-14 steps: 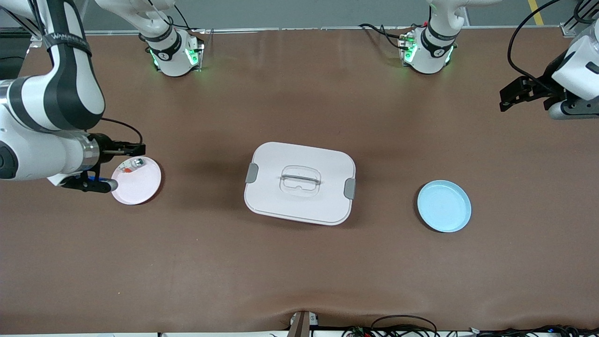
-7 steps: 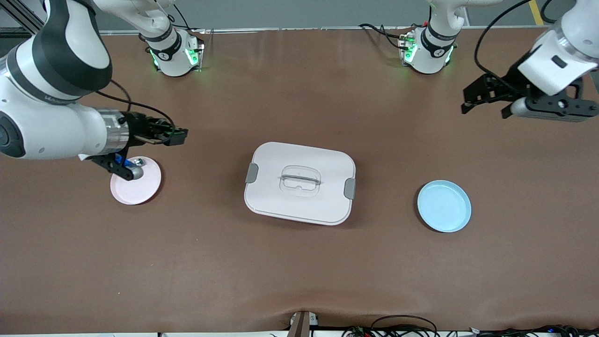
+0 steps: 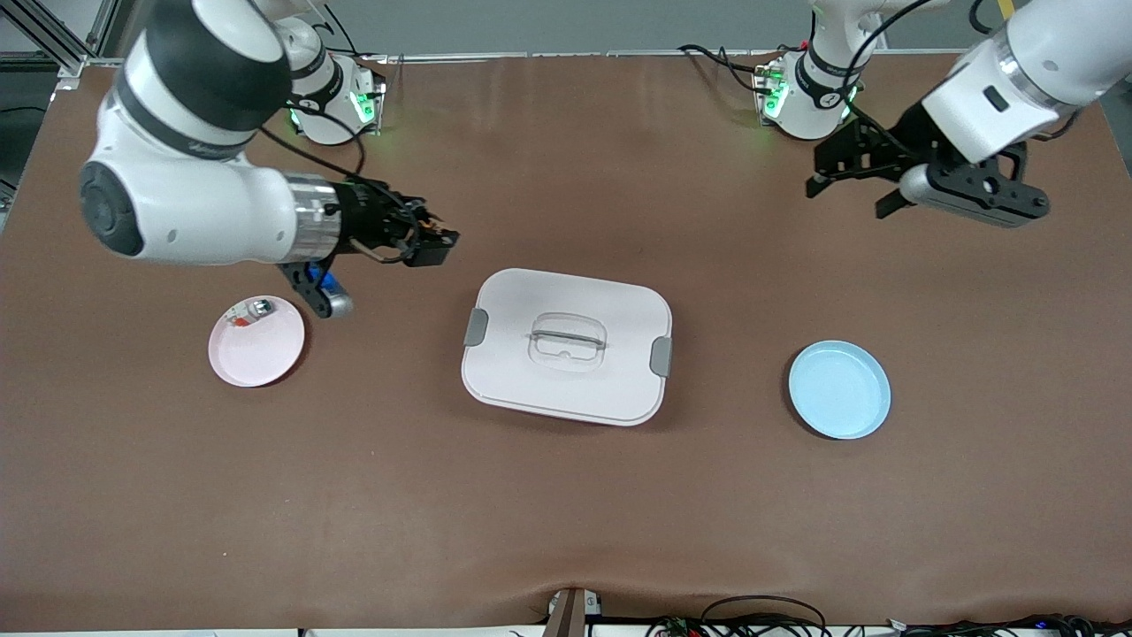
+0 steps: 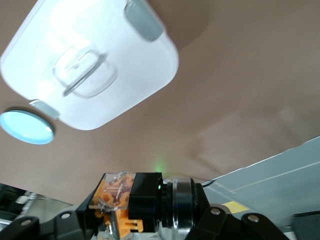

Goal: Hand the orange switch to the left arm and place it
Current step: 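Lift the switch with the right gripper while the left gripper approaches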

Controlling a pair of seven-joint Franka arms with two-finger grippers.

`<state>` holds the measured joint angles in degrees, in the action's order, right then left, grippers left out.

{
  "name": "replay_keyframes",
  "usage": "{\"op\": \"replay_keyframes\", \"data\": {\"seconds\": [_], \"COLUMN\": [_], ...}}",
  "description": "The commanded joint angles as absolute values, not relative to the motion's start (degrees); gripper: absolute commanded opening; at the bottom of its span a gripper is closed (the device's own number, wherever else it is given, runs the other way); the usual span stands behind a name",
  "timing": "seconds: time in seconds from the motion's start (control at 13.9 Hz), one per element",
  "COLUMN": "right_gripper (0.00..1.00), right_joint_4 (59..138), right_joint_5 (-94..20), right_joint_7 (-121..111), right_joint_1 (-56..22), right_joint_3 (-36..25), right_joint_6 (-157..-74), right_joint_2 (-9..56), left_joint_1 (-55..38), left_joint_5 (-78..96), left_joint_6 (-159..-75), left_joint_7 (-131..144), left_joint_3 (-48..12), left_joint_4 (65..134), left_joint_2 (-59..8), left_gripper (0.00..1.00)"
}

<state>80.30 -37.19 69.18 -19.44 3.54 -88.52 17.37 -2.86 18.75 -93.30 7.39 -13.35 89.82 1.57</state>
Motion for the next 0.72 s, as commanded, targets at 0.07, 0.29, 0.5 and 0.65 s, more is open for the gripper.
{"op": "replay_keyframes", "data": {"seconds": [0.07,0.29,0.5,0.65], "right_gripper": [0.17,0.16,0.16,0.14], "right_joint_4": [79.54,79.54,79.54,79.54], "right_joint_5": [-40.25,-41.74,-46.04,-49.03], "right_joint_7": [80.66,86.38,90.96,91.67], "right_joint_1": [-25.21,-29.17,-31.72,-32.95], "right_joint_3": [2.99,2.99,2.99,2.99], "right_joint_6": [-97.53,-105.0,-113.0,-115.57], "right_joint_2": [17.75,18.63,19.51,20.12], "left_joint_1": [-2.72,-2.72,-2.64,-2.72], "left_joint_5": [22.5,22.59,27.65,29.26], "left_joint_6": [-98.6,-100.45,-101.6,-103.17], "left_joint_7": [7.21,8.26,8.44,8.52], "left_joint_3": [-16.95,-19.86,-21.09,-22.32], "left_joint_4": [88.77,88.77,89.2,89.12], "left_joint_2": [0.62,-0.44,-2.45,-2.9], "left_gripper": [1.0,0.9,0.91,0.91]}}
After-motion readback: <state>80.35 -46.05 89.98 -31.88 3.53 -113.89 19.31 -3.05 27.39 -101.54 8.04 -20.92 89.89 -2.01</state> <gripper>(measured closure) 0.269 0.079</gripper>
